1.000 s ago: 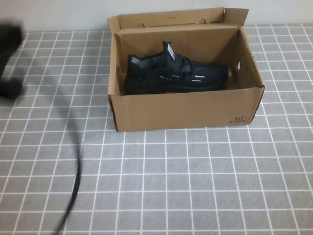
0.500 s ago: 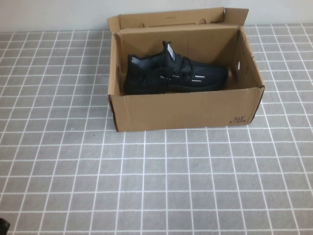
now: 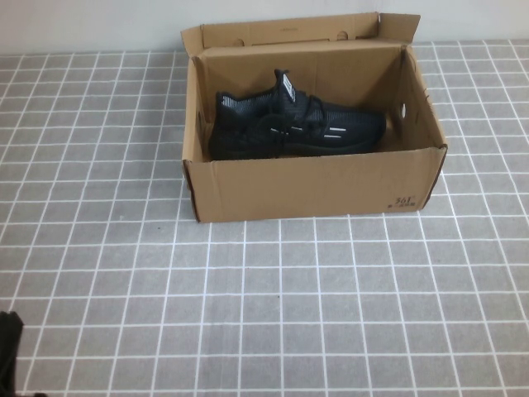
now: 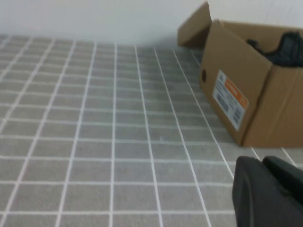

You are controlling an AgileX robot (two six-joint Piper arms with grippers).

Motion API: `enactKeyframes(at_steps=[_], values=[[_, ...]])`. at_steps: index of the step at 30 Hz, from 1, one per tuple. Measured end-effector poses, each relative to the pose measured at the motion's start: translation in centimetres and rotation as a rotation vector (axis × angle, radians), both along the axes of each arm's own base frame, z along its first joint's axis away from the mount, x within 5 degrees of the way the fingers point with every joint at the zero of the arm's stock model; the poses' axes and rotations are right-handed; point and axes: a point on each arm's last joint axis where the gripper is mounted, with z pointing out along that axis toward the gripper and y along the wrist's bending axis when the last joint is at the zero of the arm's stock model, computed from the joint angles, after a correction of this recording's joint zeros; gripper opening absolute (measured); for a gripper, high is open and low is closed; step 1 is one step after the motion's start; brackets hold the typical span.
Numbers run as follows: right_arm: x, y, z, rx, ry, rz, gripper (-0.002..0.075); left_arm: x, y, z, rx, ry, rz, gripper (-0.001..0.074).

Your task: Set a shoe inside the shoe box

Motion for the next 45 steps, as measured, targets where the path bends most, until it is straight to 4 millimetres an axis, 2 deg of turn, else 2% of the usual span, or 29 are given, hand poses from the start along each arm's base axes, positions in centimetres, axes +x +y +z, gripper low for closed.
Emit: enactKeyframes(at_steps=[7, 21, 25, 30, 35, 38, 41, 45], values=[[0.3, 0.2, -0.3, 0.03, -0.038, 0.0, -0.0016, -0.2, -0.5, -0.7, 0.002, 0.077, -0.056, -0.0001], [0.3, 0.2, -0.6, 0.007, -0.013, 0.0, -0.0016, -0.2, -0.5, -0.7, -0.013, 0.087, -0.058, -0.0001], [0.6, -0.3, -1.0, -0.067, -0.047, -0.066, -0.0016, -0.2, -0.5, -0.7, -0.013, 0.087, -0.058, -0.0001], [2.0, -1.7, -3.6, -0.075, -0.108, -0.327, -0.0016, -0.2, -0.5, -0.7, -0.015, 0.088, -0.058, -0.0001], [1.9, -3.5, -9.0, 0.013, -0.157, -0.562, -0.0016, -0.2, -0.5, -0.7, -0.023, 0.089, -0.056, -0.0001], [1.2, -3.9, -11.6, 0.056, -0.174, -0.615, -0.0016, -0.2, -0.5, -0.7, -0.023, 0.089, -0.056, -0.0001], [0.6, -4.0, -13.2, 0.072, -0.201, -0.624, -0.0016, -0.2, -0.5, -0.7, -0.026, 0.09, -0.056, -0.0001], [0.2, -4.0, -13.3, 0.08, -0.222, -0.624, -0.0016, -0.2, -0.5, -0.8, -0.025, 0.092, -0.056, -0.0001]])
